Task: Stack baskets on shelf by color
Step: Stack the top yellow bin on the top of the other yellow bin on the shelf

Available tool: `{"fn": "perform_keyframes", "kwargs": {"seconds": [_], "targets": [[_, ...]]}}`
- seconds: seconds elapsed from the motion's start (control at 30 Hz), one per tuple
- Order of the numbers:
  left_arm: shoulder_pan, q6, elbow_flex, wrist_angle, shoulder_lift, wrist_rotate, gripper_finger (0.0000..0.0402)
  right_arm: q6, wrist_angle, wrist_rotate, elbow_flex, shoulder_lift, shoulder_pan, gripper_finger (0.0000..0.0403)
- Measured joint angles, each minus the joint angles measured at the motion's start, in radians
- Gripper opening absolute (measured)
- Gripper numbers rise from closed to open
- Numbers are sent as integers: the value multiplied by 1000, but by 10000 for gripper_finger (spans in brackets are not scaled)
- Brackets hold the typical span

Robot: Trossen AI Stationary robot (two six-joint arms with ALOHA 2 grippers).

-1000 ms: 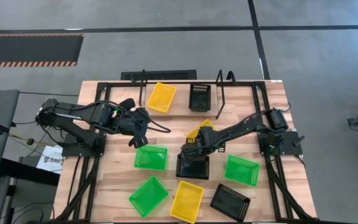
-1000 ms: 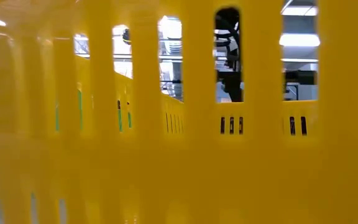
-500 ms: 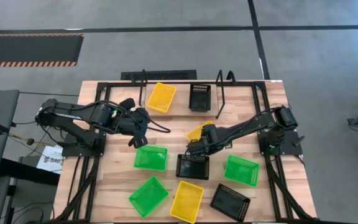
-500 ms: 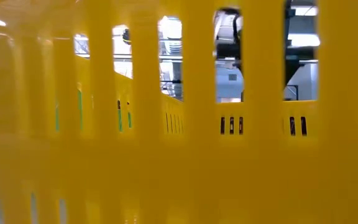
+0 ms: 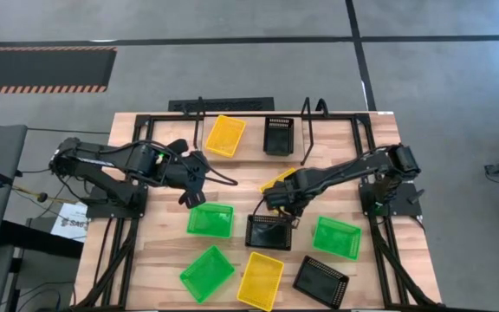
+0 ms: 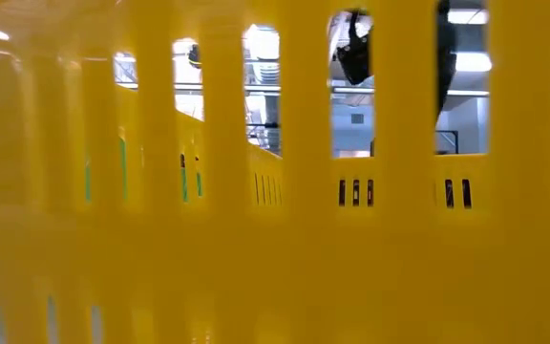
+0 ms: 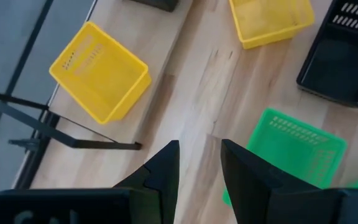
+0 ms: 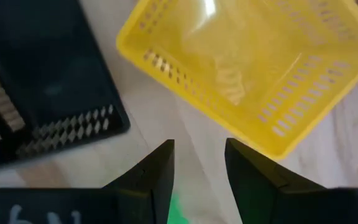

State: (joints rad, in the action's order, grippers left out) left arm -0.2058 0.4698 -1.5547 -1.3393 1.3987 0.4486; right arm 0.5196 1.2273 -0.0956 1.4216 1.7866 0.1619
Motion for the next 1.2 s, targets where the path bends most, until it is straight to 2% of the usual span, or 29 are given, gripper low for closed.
{"fn": "perform_keyframes", "kwargs": {"seconds": [0.3, 0.63, 1.03, 1.2], "targets": [[0, 145, 0, -3, 0, 0, 106, -287, -20, -8, -2, 1, -44, 158], [0, 218, 0, -2, 0, -8, 106, -440, -64, 17, -86, 2, -52, 153], [0, 261, 0, 2, 0, -7, 106, -505, -202, 21, -195, 2, -60, 147], [0, 268, 0, 10, 0, -7, 106, -465, -240, 11, -222, 2, -81, 120]]}}
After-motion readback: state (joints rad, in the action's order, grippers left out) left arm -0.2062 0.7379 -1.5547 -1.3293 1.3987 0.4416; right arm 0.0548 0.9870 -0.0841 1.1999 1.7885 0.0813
